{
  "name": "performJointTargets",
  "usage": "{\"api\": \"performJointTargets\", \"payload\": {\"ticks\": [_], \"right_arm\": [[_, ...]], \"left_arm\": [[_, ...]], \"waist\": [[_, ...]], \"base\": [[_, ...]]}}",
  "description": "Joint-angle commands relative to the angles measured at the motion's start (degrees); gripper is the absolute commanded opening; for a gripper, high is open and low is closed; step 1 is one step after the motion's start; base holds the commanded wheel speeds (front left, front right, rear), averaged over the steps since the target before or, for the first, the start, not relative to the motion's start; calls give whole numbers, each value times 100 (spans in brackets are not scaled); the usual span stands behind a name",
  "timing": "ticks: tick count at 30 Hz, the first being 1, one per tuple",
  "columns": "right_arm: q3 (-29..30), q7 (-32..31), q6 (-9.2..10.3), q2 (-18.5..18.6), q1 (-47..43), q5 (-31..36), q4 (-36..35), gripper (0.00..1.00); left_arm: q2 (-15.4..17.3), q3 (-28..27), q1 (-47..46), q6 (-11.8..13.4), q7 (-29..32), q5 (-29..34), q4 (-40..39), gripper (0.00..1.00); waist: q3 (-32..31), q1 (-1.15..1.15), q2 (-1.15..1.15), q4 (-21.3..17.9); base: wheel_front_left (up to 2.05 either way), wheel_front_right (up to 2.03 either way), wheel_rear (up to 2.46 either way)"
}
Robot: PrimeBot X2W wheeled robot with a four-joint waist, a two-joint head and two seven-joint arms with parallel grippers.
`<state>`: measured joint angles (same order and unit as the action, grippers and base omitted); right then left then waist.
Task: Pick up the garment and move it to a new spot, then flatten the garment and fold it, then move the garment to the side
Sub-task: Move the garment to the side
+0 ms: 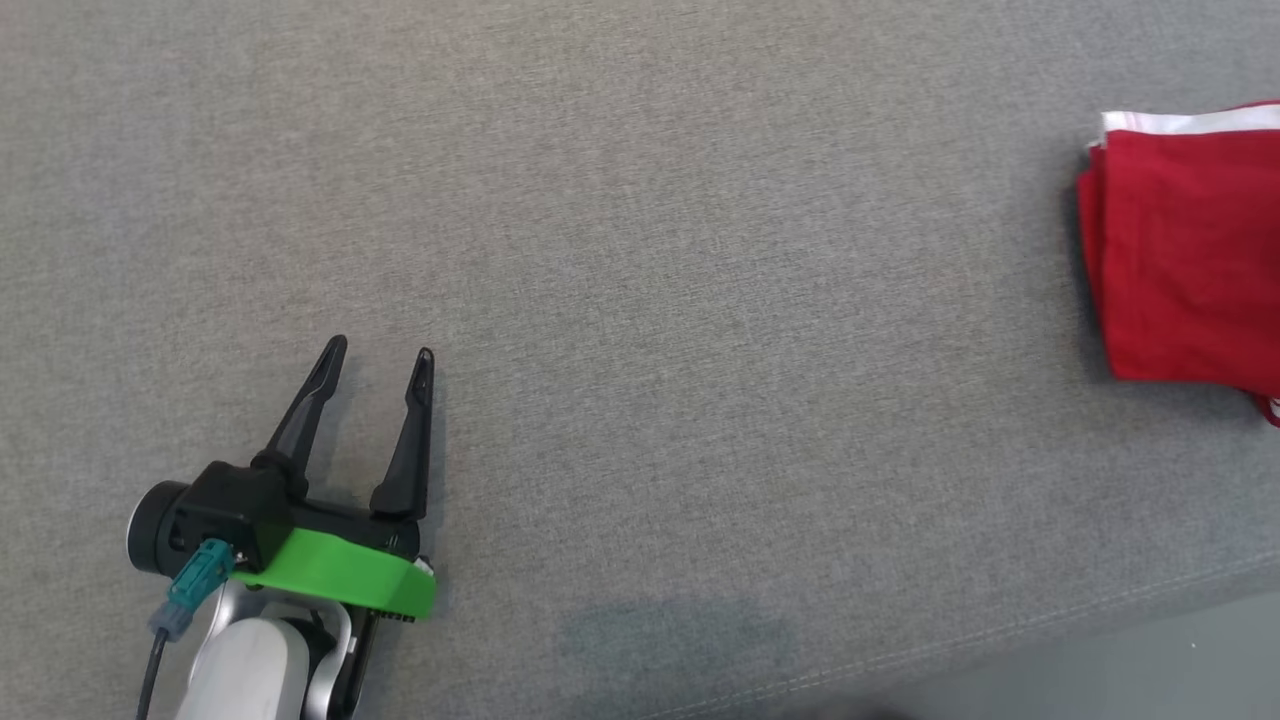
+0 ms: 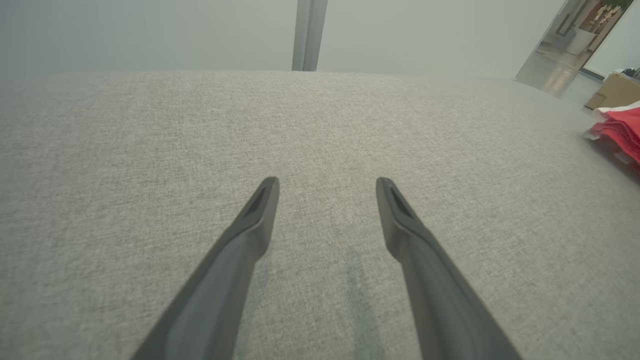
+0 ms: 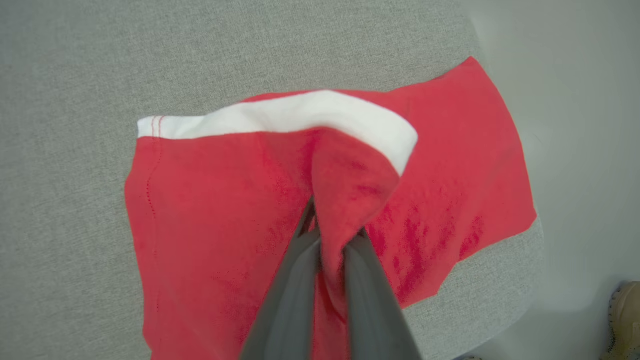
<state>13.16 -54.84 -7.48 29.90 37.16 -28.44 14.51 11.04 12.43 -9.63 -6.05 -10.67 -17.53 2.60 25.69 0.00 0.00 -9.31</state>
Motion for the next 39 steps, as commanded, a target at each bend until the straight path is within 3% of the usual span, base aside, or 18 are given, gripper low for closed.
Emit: {"api": "performJointTargets", "payload": {"ticks": [1,7,15,16,17,18,26,33,39], "right_arm": [[-34,-95,-1,205,51,188,30,0],[-164,-68,0,962,-65,1009,128,0],[-408,851,1,1161,-200,1728,556,2],[-441,964,1,1169,-226,1834,631,24],[-427,1038,1,1167,-258,1936,730,38],[-445,1103,1,1140,-305,2024,810,100],[-118,2326,1,887,-205,2656,1230,100],[-81,3952,2,116,-240,2358,861,100],[-583,4849,3,-351,-985,1877,176,100]], "left_arm": [[-15,0,-89,11,-33,-15,33,100],[-37,60,-171,13,-78,-46,92,100],[-93,144,-229,20,-132,-72,209,100],[-100,154,-242,21,-136,-75,217,100],[-104,160,-248,21,-140,-80,226,100],[-106,167,-259,21,-146,-87,238,100],[-123,167,-213,62,-206,-140,359,100],[-207,114,47,122,-318,-228,516,100],[-220,-88,341,266,-404,-315,738,100]], "waist": [[75,0,0,243],[151,0,0,461],[205,0,0,616],[212,0,0,627],[216,0,0,638],[214,0,0,649],[7,0,0,675],[-629,0,0,746],[-1300,0,0,924]], "base": [[0,0,0],[0,0,0],[0,0,0],[0,0,0],[0,0,0],[0,0,0],[0,0,0],[0,0,0],[0,0,0]]}}
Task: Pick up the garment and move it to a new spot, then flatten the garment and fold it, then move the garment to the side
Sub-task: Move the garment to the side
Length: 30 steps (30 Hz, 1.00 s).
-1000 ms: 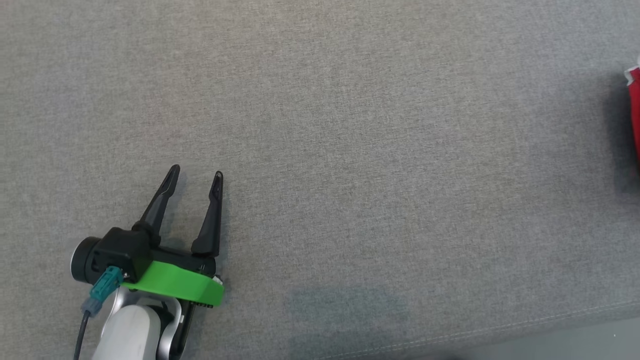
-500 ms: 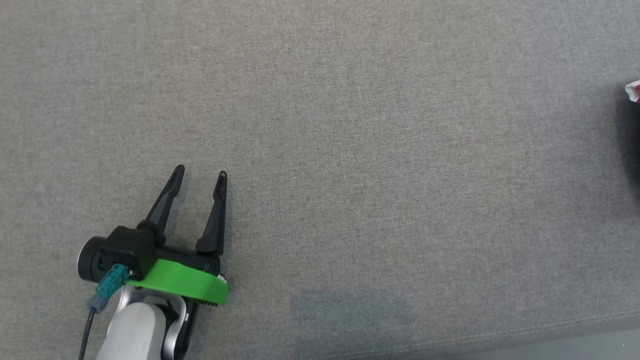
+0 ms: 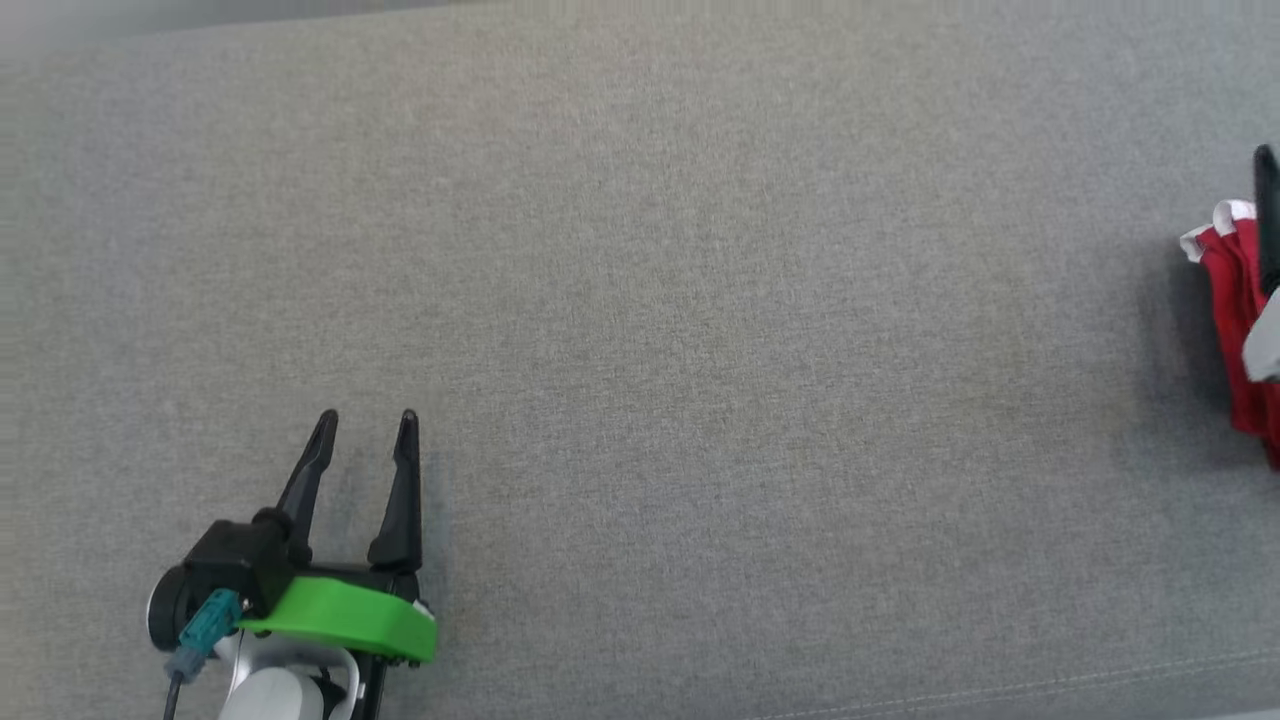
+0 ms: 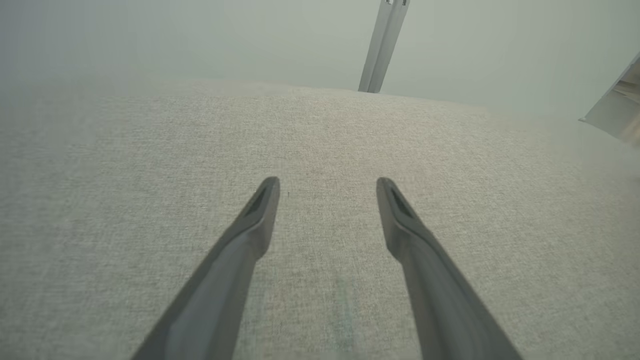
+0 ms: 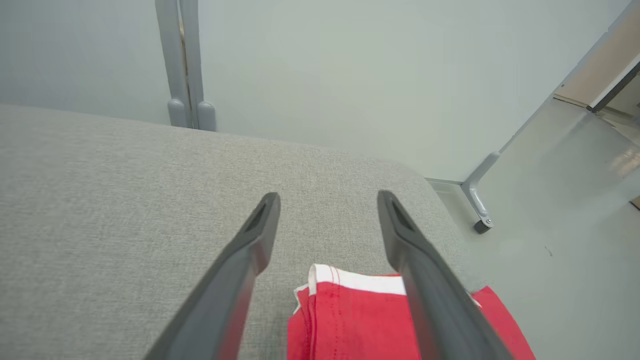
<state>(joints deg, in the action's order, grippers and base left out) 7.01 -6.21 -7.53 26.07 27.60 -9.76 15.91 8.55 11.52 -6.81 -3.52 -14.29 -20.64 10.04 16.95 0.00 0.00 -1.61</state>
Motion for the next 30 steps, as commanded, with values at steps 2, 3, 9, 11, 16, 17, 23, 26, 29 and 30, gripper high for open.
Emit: {"api": "performJointTargets", "payload": {"ticks": [2,3,9,11,16,17,23,26,29,30], "right_arm": [[-34,248,9,-173,-411,-120,-170,100],[-21,388,9,-260,-594,-114,-266,100],[-81,1240,10,-1104,-1766,218,-366,100],[-142,1475,9,-1354,-2048,347,-207,100],[-212,1941,9,-1828,-2353,675,162,100],[-222,1982,9,-1920,-2383,684,228,100],[-313,2112,9,-2115,-2296,940,439,100],[-225,2134,9,-2169,-2282,970,419,100],[-137,2144,9,-2203,-2310,1036,392,100],[-130,2140,9,-2212,-2327,1057,394,100]], "left_arm": [[48,-67,150,53,-48,-30,99,100],[59,-112,210,71,-49,-34,148,100],[131,-290,476,104,-88,-10,478,100],[167,-331,520,52,-95,-4,573,100],[207,-543,603,-45,-92,-18,712,100],[206,-590,626,-54,-93,-5,724,100],[127,-854,664,-154,-93,2,779,100],[102,-907,676,-217,-94,16,807,100],[66,-927,692,-261,-94,30,851,100],[61,-934,694,-282,-94,25,870,100]], "waist": [[-650,0,0,223],[-741,0,0,249],[-1176,0,0,384],[-1252,0,0,408],[-1427,0,0,421],[-1449,0,0,415],[-1541,0,0,360],[-1583,0,0,342],[-1615,0,0,332],[-1628,0,0,328]], "base": [[0,0,0],[0,0,0],[0,0,0],[0,0,0],[0,0,0],[0,0,0],[0,0,0],[0,0,0],[0,0,0],[0,0,0]]}}
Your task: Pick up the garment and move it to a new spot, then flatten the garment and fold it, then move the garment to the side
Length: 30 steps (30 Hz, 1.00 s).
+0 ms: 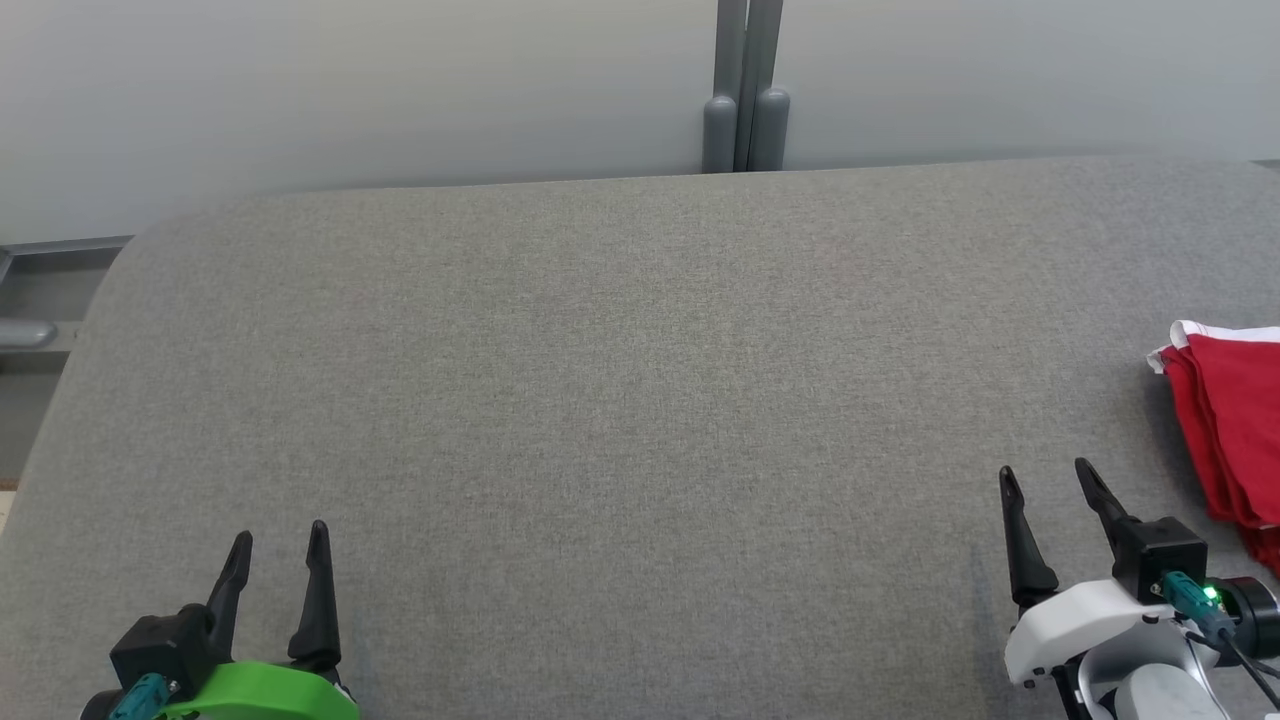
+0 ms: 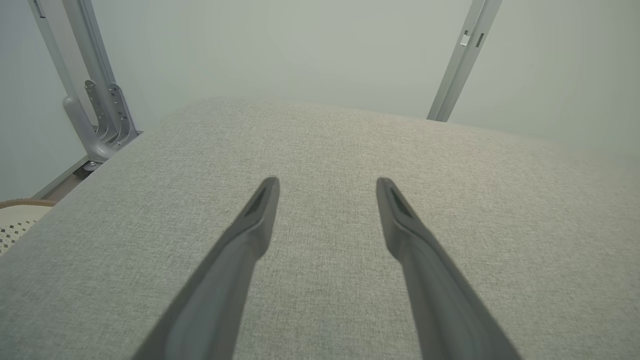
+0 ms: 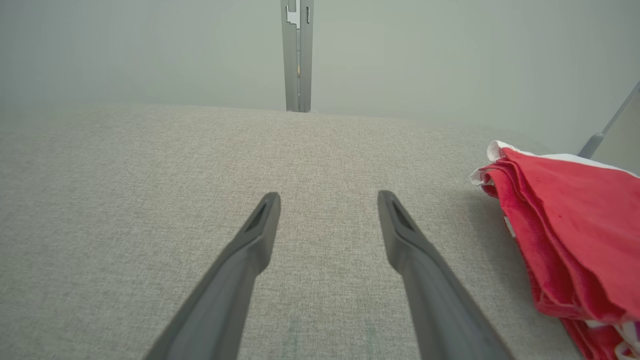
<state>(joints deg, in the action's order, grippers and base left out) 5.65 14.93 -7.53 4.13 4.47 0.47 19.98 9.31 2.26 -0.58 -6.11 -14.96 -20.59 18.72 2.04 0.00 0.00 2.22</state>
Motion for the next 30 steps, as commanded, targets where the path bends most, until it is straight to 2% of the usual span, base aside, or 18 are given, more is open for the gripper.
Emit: {"api": "performJointTargets", "payload": {"ticks": [1,12,13,25,26,30], "right_arm": [[21,25,9,-20,-26,42,-10,100],[51,29,9,-67,-107,109,-73,100],[52,7,0,-74,-43,76,-55,100],[31,9,1,-70,-49,92,-73,100],[33,4,-1,-118,-102,71,28,0],[44,-14,-1,-178,-154,47,229,0]], "left_arm": [[-18,-14,74,-41,-27,21,21,100],[-58,-37,76,-98,-27,82,110,100],[-70,-16,3,-92,0,29,104,100],[-71,-26,2,-99,-4,42,97,100],[-121,-6,30,-92,19,22,189,0],[-176,3,64,-92,34,-14,370,0]], "waist": [[-149,0,0,-56],[-231,0,0,-35],[-1,0,0,-1],[-21,0,0,-16],[0,0,0,0],[0,0,0,0]], "base": [[0,0,0],[0,0,0],[0,0,0],[0,0,0],[0,0,0],[0,0,0]]}}
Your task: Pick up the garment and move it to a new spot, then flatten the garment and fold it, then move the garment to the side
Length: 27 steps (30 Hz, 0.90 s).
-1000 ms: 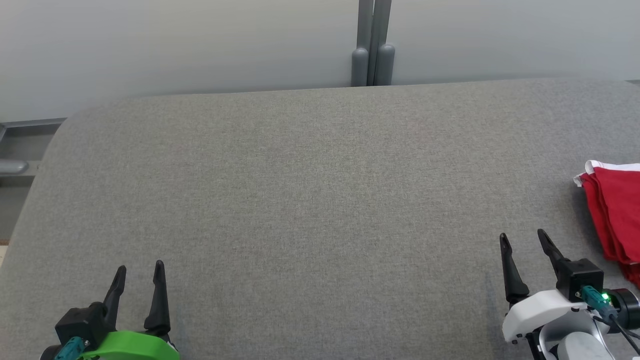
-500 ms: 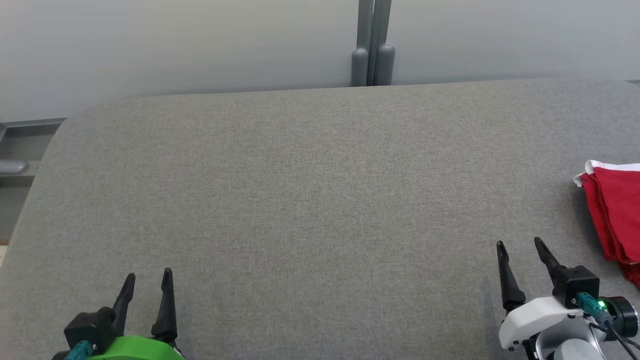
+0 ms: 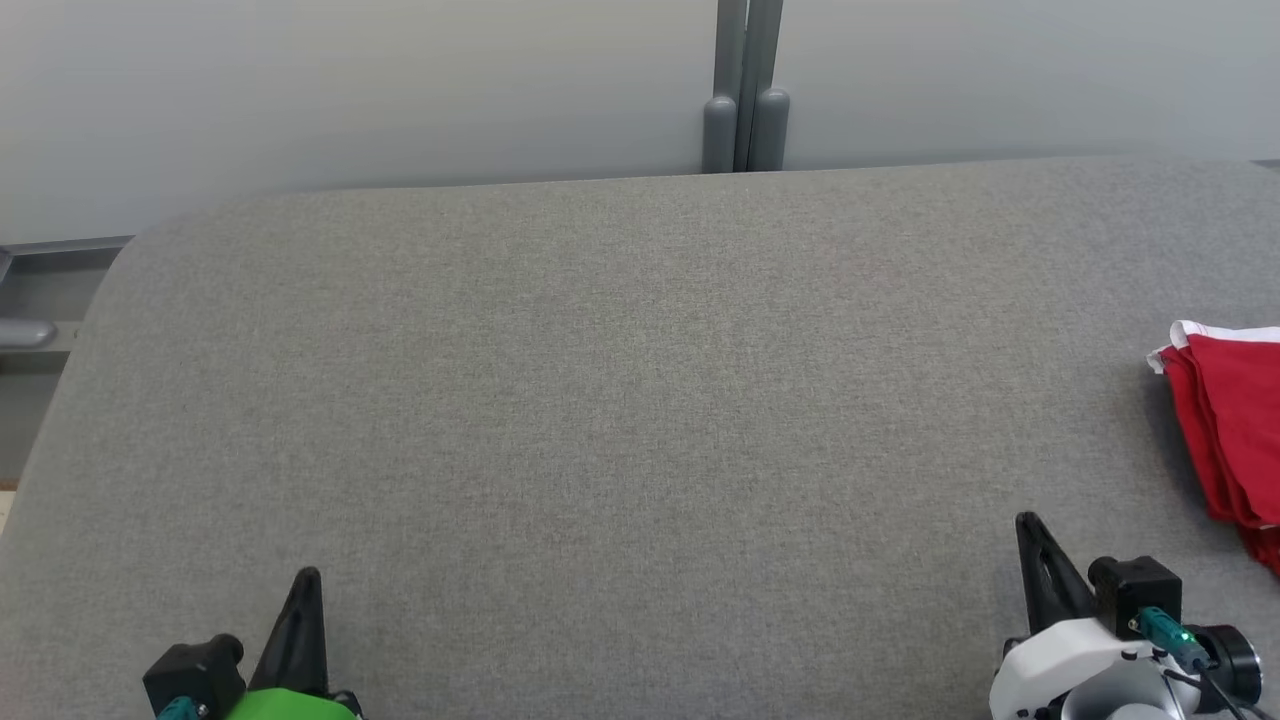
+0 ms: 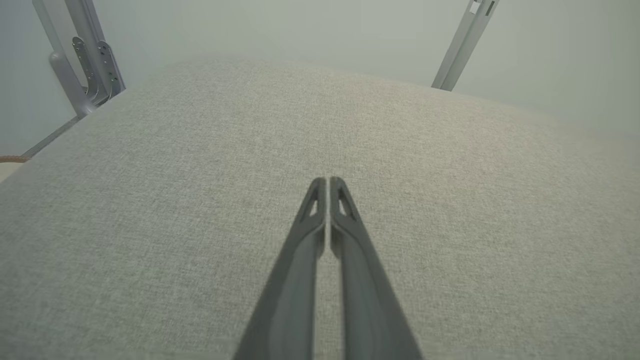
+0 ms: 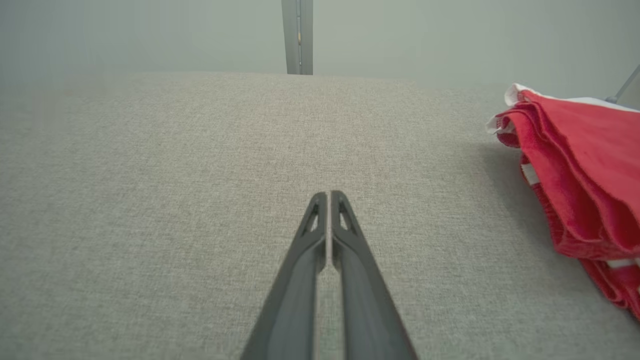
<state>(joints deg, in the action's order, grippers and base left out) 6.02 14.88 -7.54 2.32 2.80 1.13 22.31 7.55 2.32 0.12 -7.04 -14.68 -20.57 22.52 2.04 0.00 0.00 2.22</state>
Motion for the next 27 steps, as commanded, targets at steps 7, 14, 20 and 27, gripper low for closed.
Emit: {"api": "performJointTargets", "payload": {"ticks": [7,14,20,27], "right_arm": [[73,-236,0,-11,36,-662,84,0],[54,-408,1,-3,53,-1528,-32,0],[47,-549,1,4,76,-2208,-114,0],[51,-690,2,10,102,-2840,-181,0]], "left_arm": [[-57,-69,-34,-3,161,-521,25,0],[-96,-143,-105,-8,347,-1177,-60,0],[-129,-199,-163,-12,493,-1696,-128,0],[-159,-253,-218,-15,631,-2185,-190,0]], "waist": [[-8,0,0,-9],[-18,0,0,-22],[-27,0,0,-32],[-36,0,0,-43]], "base": [[0,0,0],[0,0,0],[0,0,0],[0,0,0]]}}
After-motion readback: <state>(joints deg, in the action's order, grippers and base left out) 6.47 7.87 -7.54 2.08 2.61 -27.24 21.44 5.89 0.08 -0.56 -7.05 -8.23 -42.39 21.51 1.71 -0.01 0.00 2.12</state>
